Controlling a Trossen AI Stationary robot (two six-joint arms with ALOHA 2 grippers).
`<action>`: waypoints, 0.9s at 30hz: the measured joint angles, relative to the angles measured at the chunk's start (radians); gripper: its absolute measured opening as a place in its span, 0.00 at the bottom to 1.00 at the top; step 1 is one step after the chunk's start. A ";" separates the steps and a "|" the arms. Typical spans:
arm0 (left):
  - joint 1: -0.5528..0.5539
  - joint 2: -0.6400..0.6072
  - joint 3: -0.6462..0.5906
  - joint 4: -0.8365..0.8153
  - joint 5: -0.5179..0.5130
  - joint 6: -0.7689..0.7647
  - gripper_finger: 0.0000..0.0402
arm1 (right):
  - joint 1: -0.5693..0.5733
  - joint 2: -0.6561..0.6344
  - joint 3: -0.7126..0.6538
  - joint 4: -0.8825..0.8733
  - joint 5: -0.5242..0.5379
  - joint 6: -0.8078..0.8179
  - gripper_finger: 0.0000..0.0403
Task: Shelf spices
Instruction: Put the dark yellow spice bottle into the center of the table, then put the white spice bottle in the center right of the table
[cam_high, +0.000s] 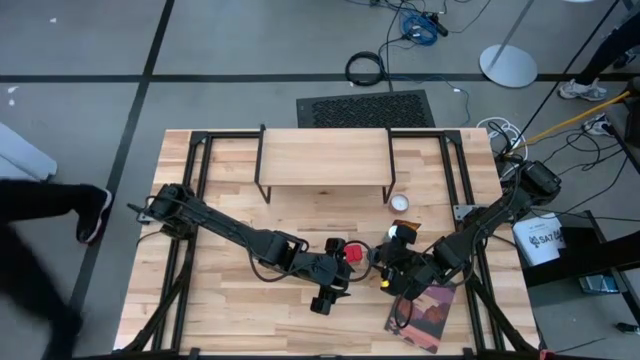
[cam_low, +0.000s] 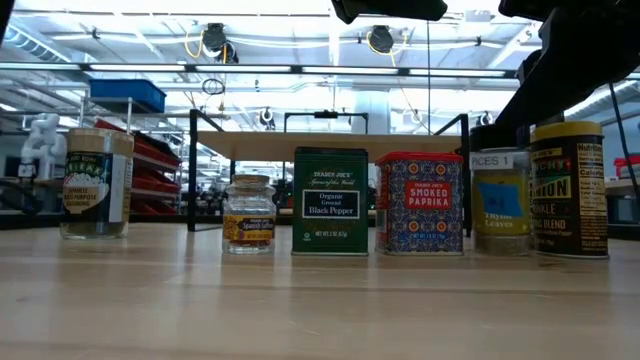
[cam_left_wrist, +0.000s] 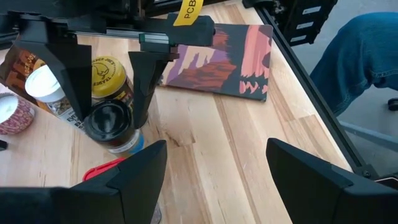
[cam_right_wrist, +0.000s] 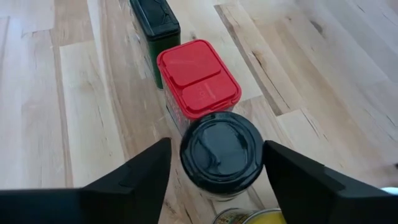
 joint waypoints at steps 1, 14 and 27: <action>0.000 0.000 0.000 0.000 0.000 0.000 0.71 | 0.000 0.000 0.000 0.000 0.000 0.000 0.62; 0.000 0.000 0.000 0.001 0.000 0.000 0.71 | -0.001 -0.007 0.000 0.000 0.055 -0.015 0.66; 0.004 -0.015 0.000 -0.019 -0.047 0.006 0.71 | -0.002 -0.099 0.000 0.002 0.077 -0.031 0.66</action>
